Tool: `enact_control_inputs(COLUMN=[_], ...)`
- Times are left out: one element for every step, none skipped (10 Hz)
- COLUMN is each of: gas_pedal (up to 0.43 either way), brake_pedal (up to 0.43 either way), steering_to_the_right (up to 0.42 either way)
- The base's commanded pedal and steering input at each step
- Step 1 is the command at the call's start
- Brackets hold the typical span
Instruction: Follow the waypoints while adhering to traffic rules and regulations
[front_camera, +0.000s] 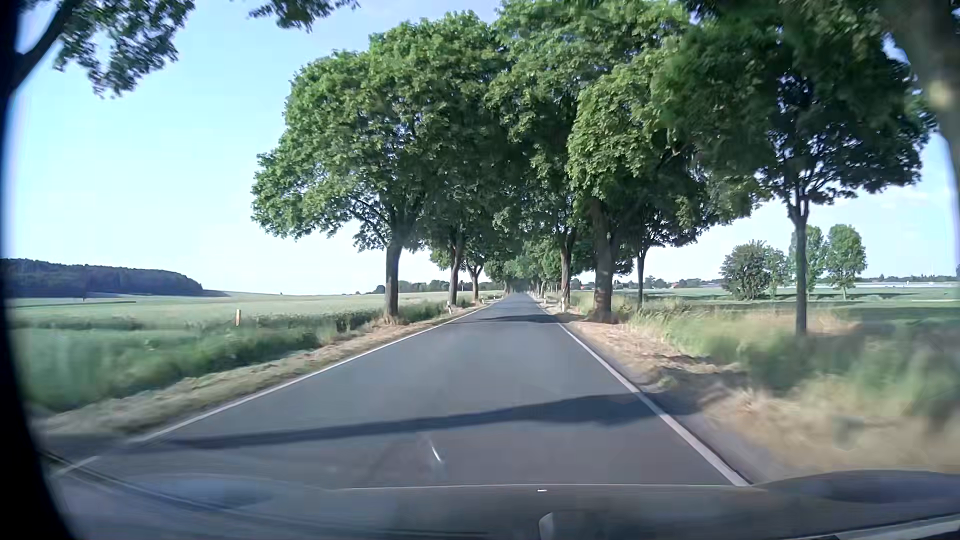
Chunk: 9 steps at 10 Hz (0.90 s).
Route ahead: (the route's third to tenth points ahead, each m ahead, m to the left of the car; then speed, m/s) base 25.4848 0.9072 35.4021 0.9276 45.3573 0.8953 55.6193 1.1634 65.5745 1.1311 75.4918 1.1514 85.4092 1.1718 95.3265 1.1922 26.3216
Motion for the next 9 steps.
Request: enact_control_inputs(gas_pedal=[0.48,0.488,0.488,0.488,0.488,0.488,0.488,0.488,0.488], brake_pedal=[0.006,0.006,0.006,0.006,0.006,0.006,0.006,0.006,0.006], steering_to_the_right=[0.0,0.0,0.0,0.0,0.0,0.0,0.0,0.0,0.0])
